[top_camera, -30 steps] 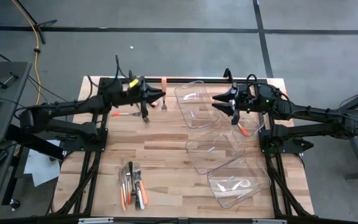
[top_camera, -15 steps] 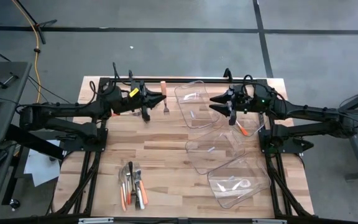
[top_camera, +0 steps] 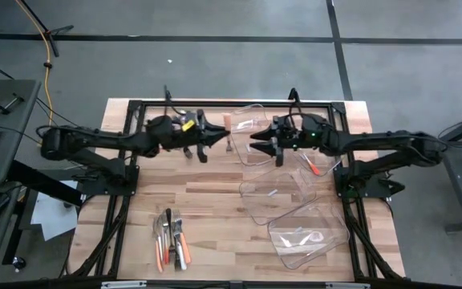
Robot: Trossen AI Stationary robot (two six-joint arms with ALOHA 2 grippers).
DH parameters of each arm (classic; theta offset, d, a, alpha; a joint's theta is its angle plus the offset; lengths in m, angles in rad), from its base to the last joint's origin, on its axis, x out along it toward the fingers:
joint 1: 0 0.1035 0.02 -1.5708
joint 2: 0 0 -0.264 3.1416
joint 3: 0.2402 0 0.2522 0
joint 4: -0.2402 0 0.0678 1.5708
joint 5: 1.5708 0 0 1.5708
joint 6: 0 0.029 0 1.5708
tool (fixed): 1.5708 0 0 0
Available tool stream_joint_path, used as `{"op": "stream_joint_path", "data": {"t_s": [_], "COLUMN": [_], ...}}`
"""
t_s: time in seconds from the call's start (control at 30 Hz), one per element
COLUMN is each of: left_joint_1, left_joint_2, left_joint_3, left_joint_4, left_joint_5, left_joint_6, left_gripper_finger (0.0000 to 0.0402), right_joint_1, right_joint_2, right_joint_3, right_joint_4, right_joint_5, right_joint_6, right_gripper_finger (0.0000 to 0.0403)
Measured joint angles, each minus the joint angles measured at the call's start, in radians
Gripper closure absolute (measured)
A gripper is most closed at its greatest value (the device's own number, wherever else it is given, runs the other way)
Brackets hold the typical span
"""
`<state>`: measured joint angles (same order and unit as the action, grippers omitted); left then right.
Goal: Sort silverware by color (type)
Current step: Put the light orange fork into the left transparent bin
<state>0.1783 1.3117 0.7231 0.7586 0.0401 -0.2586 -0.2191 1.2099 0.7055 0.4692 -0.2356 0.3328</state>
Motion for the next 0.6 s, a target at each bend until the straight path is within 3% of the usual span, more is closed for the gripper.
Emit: {"op": "stream_joint_path", "data": {"t_s": [0.33,0.6], "left_joint_1": [-0.011,-0.012], "left_joint_2": [0.161,0.197], "left_joint_3": [0.155,0.183], "left_joint_4": [0.002,-0.001], "left_joint_5": [0.01,0.028], "left_joint_6": [0.044,0.043], "left_gripper_finger": [0.0386,0.0386], "right_joint_1": [0.033,0.032], "right_joint_2": [0.094,0.099], "right_joint_3": [0.0,0.0], "right_joint_4": [0.133,0.135], "right_joint_5": [0.0,0.025], "right_joint_6": [0.0,0.004], "right_gripper_finger": [0.0242,0.0242]}}
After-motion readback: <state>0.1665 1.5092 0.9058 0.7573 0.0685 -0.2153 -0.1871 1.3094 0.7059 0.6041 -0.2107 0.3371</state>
